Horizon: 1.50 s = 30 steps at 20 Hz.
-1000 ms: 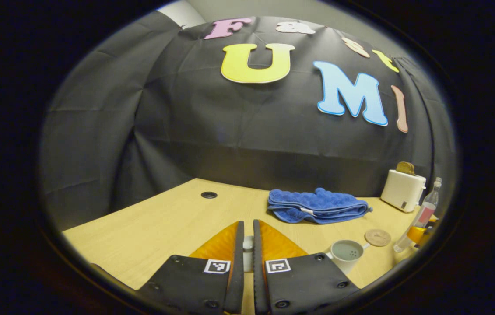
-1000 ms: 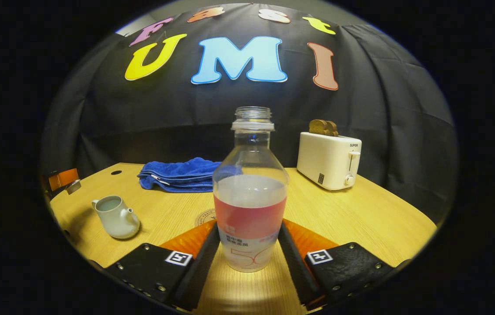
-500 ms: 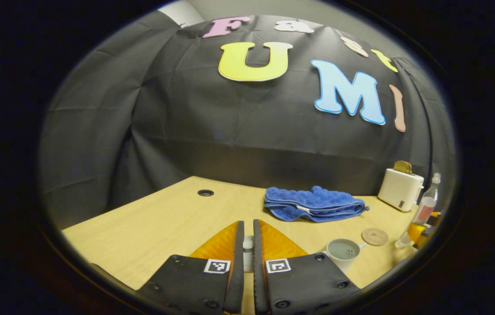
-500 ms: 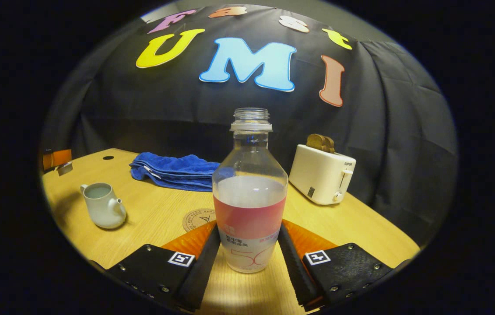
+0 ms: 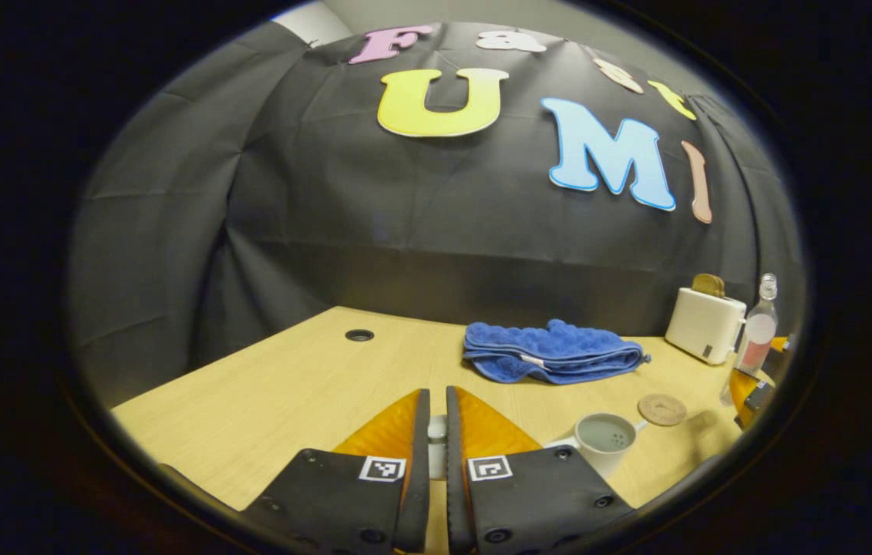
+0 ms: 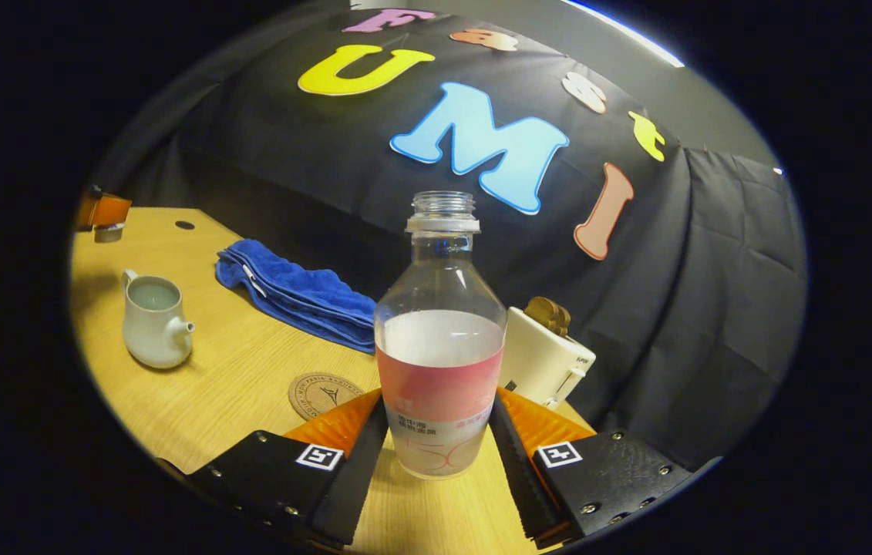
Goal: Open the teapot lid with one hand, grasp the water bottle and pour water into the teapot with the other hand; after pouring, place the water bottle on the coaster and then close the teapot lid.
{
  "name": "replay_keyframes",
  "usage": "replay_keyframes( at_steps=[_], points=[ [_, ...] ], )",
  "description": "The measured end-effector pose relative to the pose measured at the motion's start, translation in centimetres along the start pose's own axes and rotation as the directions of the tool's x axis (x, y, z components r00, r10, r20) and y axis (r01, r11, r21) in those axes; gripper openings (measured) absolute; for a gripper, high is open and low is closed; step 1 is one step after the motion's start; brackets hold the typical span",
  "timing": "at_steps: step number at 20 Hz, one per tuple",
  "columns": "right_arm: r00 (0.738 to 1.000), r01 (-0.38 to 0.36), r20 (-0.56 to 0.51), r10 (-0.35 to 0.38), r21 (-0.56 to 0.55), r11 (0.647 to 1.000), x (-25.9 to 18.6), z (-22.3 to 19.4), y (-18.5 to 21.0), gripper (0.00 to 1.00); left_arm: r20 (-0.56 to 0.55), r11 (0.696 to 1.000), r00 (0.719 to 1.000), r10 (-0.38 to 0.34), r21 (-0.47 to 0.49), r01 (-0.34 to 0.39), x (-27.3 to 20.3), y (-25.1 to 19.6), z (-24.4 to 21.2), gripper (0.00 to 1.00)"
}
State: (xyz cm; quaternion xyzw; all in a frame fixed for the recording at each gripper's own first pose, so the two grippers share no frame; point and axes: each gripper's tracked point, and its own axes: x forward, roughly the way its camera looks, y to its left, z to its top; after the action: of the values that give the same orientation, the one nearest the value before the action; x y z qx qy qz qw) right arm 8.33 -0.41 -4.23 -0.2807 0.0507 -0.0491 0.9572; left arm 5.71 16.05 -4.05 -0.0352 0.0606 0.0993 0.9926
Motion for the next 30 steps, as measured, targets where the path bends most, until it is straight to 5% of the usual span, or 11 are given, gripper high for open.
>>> replay_keyframes(
  at_steps=[8, 12, 16, 21, 30],
  points=[
    [0.991, 0.084, 0.126, -0.054, -0.241, 0.967, 0.1, 4.0, -0.2, 0.76, 0.003, 1.0, 1.0, -0.001, -0.005, 0.001, -0.1, 0.1, 0.2, 0.17],
    [0.972, 0.161, 0.224, -0.076, -0.393, 0.905, -0.2, 6.8, -0.7, 0.76, -0.001, 1.0, 1.0, -0.01, -0.003, 0.01, -0.2, -0.2, 0.1, 0.16],
    [0.966, 0.161, 0.255, -0.042, -0.466, 0.87, -0.5, 7.5, 0.7, 0.76, 0.002, 1.0, 1.0, -0.014, -0.005, 0.014, -0.2, -0.4, 0.2, 0.16],
    [0.947, 0.22, 0.321, -0.007, -0.634, 0.741, -0.4, 9.1, 2.7, 0.76, 0.013, 1.0, 1.0, -0.012, -0.008, 0.012, -0.4, -0.1, 0.6, 0.16],
    [0.935, 0.258, 0.35, 0.061, -0.787, 0.56, 1.0, 9.9, 5.0, 0.76, 0.011, 1.0, 1.0, -0.017, -0.018, 0.018, -0.3, -0.1, 0.6, 0.16]
  ],
)
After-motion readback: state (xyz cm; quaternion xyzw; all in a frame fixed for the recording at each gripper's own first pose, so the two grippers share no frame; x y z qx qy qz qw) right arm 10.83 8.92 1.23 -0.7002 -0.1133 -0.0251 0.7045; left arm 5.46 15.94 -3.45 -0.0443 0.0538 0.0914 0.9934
